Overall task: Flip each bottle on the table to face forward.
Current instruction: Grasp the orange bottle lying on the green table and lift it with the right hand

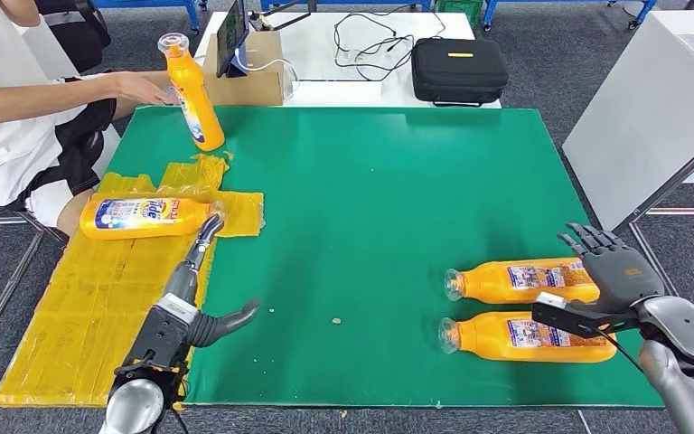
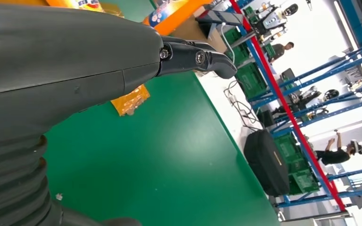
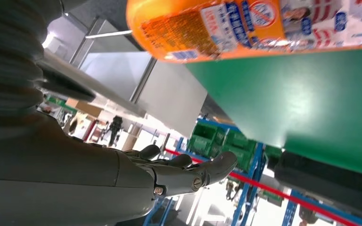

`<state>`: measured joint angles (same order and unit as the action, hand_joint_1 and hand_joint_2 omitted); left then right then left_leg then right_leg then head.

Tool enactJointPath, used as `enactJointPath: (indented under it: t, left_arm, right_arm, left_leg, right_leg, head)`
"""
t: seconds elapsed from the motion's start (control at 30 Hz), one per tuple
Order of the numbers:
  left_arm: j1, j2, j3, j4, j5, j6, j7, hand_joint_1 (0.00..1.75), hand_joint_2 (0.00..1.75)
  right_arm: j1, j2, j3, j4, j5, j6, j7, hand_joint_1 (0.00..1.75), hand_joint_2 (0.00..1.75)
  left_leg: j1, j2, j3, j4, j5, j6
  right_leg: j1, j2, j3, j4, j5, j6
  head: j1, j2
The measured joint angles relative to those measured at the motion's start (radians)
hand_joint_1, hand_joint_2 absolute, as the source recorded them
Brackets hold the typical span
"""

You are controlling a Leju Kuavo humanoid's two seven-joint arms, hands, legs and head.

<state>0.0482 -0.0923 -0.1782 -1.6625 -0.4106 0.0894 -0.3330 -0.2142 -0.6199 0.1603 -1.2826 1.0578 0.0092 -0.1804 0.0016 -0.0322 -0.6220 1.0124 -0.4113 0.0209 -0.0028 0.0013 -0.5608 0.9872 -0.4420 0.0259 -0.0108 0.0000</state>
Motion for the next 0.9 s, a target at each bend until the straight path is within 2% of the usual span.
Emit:
enactJointPath:
  t: [0.5, 0.67, 0.7, 0.73, 0.8, 0.83, 0.9]
  left_arm:
    - [-0.010, 0.000, -0.019, 0.006, 0.016, -0.007, 0.000, 0.00, 1.75]
    - [-0.014, 0.000, -0.026, 0.014, 0.031, -0.008, -0.003, 0.00, 1.75]
    - [-0.016, 0.000, -0.029, 0.017, 0.035, -0.008, -0.004, 0.00, 1.75]
    - [-0.018, 0.000, -0.031, 0.020, 0.038, -0.008, -0.005, 0.00, 1.75]
    - [-0.022, 0.000, -0.037, 0.029, 0.046, -0.008, -0.007, 0.00, 1.75]
    - [-0.024, 0.000, -0.040, 0.034, 0.049, -0.008, -0.008, 0.00, 1.75]
    - [-0.030, 0.000, -0.044, 0.045, 0.054, -0.007, -0.008, 0.00, 1.75]
  right_arm:
    - [-0.131, 0.081, 0.097, 0.220, 0.011, 0.007, -0.014, 0.00, 1.75]
    - [-0.167, 0.090, 0.124, 0.294, -0.027, 0.054, -0.025, 0.00, 1.75]
    - [-0.177, 0.089, 0.133, 0.315, -0.035, 0.066, -0.027, 0.17, 1.75]
    - [-0.188, 0.088, 0.142, 0.336, -0.040, 0.075, -0.028, 0.53, 1.75]
    - [-0.211, 0.084, 0.162, 0.380, -0.046, 0.093, -0.029, 1.39, 1.75]
    - [-0.223, 0.081, 0.173, 0.402, -0.049, 0.100, -0.029, 1.66, 1.75]
    - [-0.246, 0.076, 0.193, 0.444, -0.052, 0.105, -0.029, 1.75, 1.75]
  left_leg:
    - [0.000, 0.000, 0.000, 0.000, 0.000, 0.000]
    - [0.000, -0.001, 0.000, 0.000, 0.000, 0.000]
    - [0.000, -0.001, 0.000, 0.000, 0.000, 0.001]
    - [0.000, -0.001, 0.000, 0.000, 0.001, 0.001]
    - [0.000, -0.001, 0.000, 0.000, 0.001, 0.001]
    - [0.000, -0.001, 0.000, 0.000, 0.001, 0.001]
    - [0.000, -0.001, 0.000, 0.000, 0.001, 0.001]
  right_leg:
    - [0.001, 0.000, 0.000, 0.000, 0.000, 0.000]
    - [0.000, 0.000, 0.000, 0.000, 0.000, 0.000]
    - [0.000, -0.001, 0.000, 0.000, 0.000, 0.000]
    - [0.000, -0.001, 0.000, 0.000, 0.000, 0.000]
    - [0.000, -0.001, 0.000, 0.000, 0.000, 0.000]
    - [0.000, -0.001, 0.000, 0.000, 0.000, 0.000]
    - [0.000, -0.001, 0.000, 0.000, 0.000, 0.000]
  head:
    - [0.000, 0.000]
    - [0.000, 0.000]
    - [0.000, 0.000]
    - [0.000, 0.000]
    - [0.000, 0.000]
    - [0.000, 0.000]
    - [0.000, 0.000]
